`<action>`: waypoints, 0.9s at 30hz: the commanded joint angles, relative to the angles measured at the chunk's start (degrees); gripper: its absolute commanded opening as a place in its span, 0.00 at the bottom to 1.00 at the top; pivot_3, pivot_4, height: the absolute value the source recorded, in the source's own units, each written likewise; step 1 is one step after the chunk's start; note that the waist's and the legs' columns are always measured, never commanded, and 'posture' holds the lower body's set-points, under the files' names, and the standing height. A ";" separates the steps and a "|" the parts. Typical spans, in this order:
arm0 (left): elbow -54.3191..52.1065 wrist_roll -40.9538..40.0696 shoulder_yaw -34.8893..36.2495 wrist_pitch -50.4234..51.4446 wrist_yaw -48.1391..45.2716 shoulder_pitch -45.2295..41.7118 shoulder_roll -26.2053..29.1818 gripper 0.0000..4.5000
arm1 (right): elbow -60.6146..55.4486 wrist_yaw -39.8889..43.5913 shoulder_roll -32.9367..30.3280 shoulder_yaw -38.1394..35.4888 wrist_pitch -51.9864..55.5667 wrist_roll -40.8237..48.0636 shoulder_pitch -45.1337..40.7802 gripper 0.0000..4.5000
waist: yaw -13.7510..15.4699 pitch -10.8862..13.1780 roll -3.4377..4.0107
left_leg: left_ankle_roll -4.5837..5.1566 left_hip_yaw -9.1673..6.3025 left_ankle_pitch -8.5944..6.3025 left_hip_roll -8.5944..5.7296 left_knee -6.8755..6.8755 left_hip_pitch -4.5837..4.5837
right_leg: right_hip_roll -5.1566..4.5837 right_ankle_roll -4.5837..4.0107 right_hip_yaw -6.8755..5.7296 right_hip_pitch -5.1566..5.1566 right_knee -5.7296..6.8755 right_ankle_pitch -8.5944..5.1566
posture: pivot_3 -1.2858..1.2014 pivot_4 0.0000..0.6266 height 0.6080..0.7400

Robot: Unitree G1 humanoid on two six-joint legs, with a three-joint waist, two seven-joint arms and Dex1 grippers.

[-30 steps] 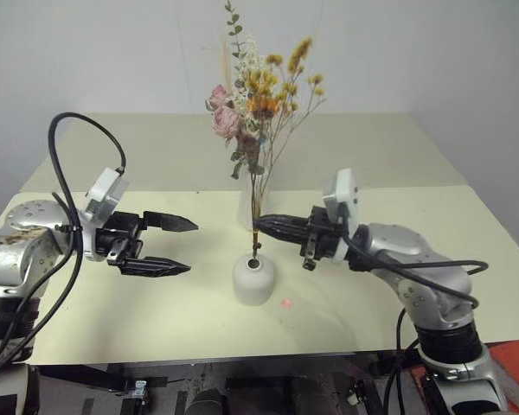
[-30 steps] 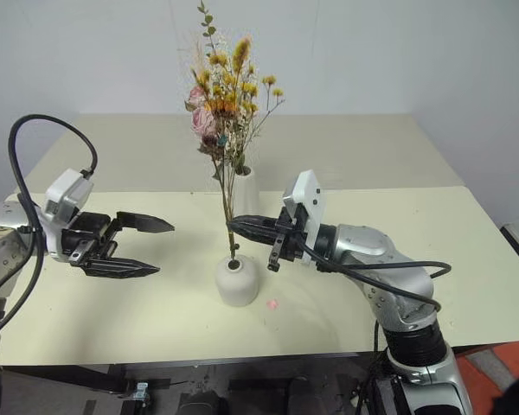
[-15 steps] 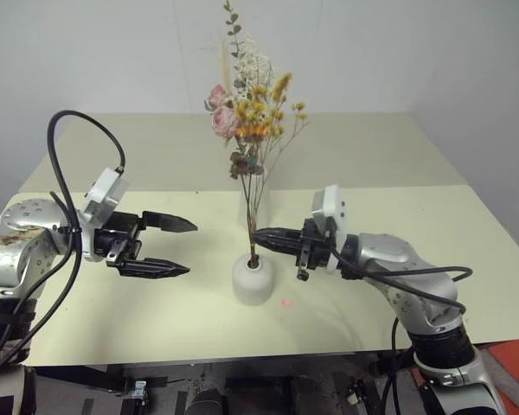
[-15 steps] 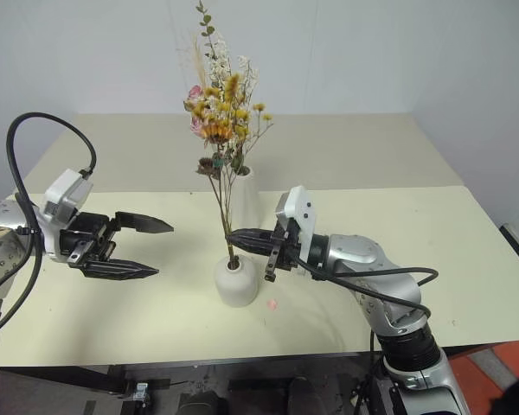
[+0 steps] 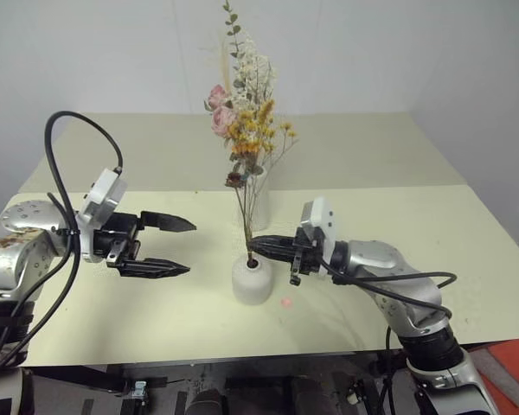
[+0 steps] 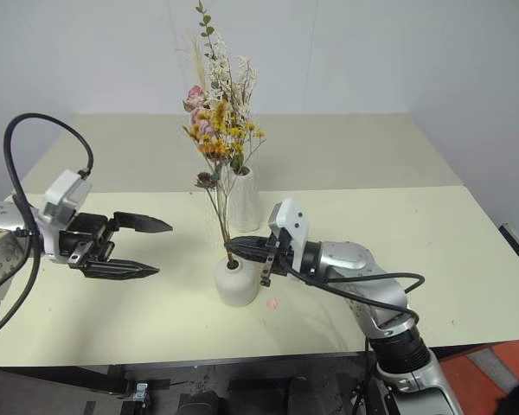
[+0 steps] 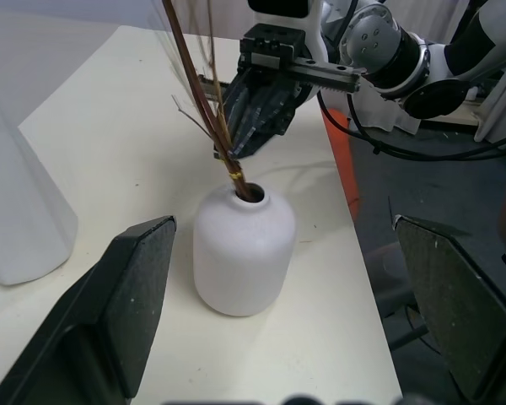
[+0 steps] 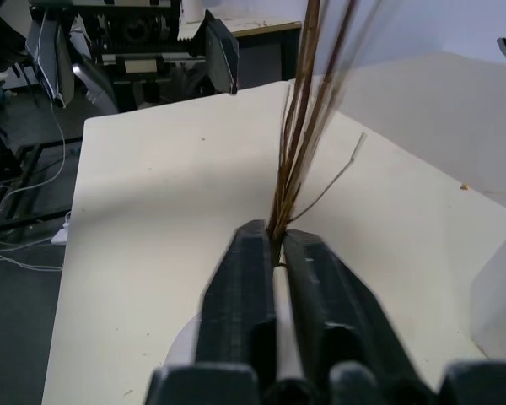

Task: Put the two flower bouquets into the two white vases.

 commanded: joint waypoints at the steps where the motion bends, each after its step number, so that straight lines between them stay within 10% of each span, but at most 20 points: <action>1: -1.66 -0.48 1.77 -0.53 0.20 -0.04 1.07 1.00 | -2.01 0.57 -0.74 -1.02 -1.60 0.01 0.97 0.40 | 0.01 0.00 0.00 | 0.00 0.00 0.00 0.00 0.00 -0.01 | 0.00 0.00 0.00 0.00 -0.01 0.00 | 0.52 0.24 1.00; 8: -0.60 -0.02 0.76 -1.03 -0.01 -0.80 0.32 1.00 | -6.34 3.79 -7.46 -3.18 -0.30 0.91 4.55 0.95 | 0.21 0.00 0.00 | 0.00 0.00 0.00 -0.01 0.01 -0.01 | -0.02 0.00 -0.01 0.01 -0.02 0.00 | 0.52 0.24 1.00; 27: -2.55 -0.89 4.16 -2.08 3.81 2.86 -0.35 1.00 | 2.52 12.45 -33.57 -25.23 2.56 2.81 9.27 0.95 | 0.92 0.01 -0.02 | 0.01 0.05 -0.01 0.00 0.02 0.00 | -0.02 0.01 0.04 0.05 -0.08 -0.01 | 0.52 0.24 1.00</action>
